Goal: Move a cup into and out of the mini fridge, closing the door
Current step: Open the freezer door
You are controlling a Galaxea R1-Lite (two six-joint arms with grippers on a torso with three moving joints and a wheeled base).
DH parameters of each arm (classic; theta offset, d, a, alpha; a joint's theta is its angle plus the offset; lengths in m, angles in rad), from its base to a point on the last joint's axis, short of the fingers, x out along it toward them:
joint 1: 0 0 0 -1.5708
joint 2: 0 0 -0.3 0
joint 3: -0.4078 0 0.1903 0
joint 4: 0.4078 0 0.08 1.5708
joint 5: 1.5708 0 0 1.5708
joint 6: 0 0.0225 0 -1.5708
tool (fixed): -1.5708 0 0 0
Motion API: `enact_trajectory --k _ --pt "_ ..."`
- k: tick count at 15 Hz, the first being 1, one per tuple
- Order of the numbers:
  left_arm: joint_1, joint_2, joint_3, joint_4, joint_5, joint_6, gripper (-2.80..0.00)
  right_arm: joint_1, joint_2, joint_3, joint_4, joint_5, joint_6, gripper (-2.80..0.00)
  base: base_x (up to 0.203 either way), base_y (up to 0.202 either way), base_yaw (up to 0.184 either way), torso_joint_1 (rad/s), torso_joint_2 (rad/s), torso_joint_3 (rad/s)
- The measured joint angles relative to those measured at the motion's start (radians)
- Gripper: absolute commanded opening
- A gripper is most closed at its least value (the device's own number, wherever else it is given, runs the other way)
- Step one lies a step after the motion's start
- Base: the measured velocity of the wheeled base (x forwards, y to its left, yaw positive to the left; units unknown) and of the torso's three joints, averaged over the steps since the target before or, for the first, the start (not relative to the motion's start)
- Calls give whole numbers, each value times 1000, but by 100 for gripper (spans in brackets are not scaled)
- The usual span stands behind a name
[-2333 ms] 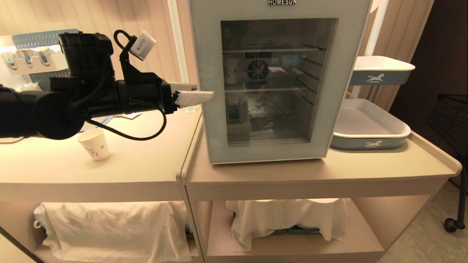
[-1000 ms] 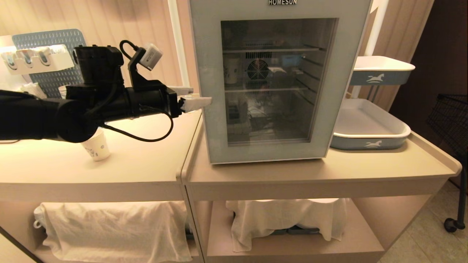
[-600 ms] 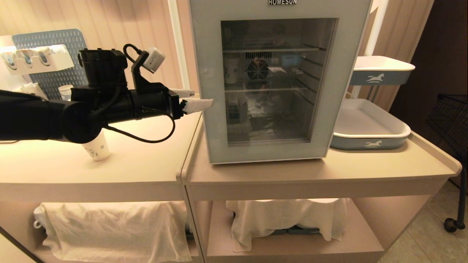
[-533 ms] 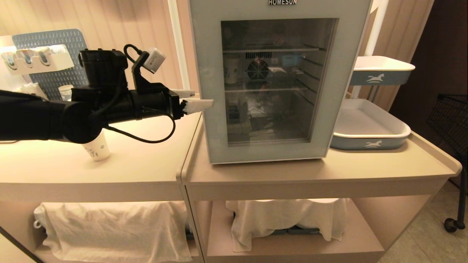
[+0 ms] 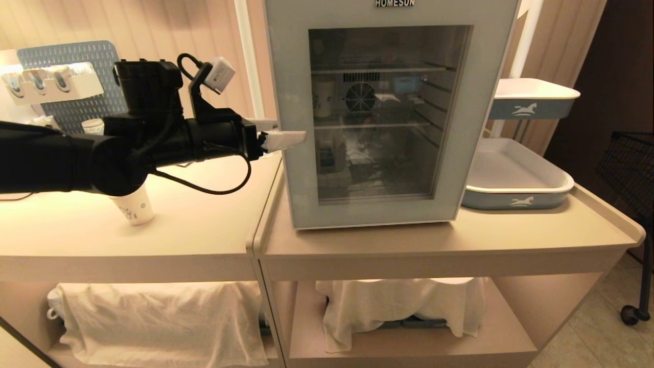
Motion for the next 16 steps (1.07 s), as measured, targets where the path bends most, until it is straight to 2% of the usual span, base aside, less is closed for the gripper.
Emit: enact_trajectory --k 3,10,16 --pt "-5 10 -24 0 2 -18 0 0 0 0 0 0 0 -280 0 0 0 0 0 0" --pt "-9 52 -76 4 5 -19 0 0 0 0 1 0 0 -280 0 0 0 0 0 0" --pt "-16 63 -80 -3 8 -27 0 0 0 0 0 0 0 -280 0 0 0 0 0 0"
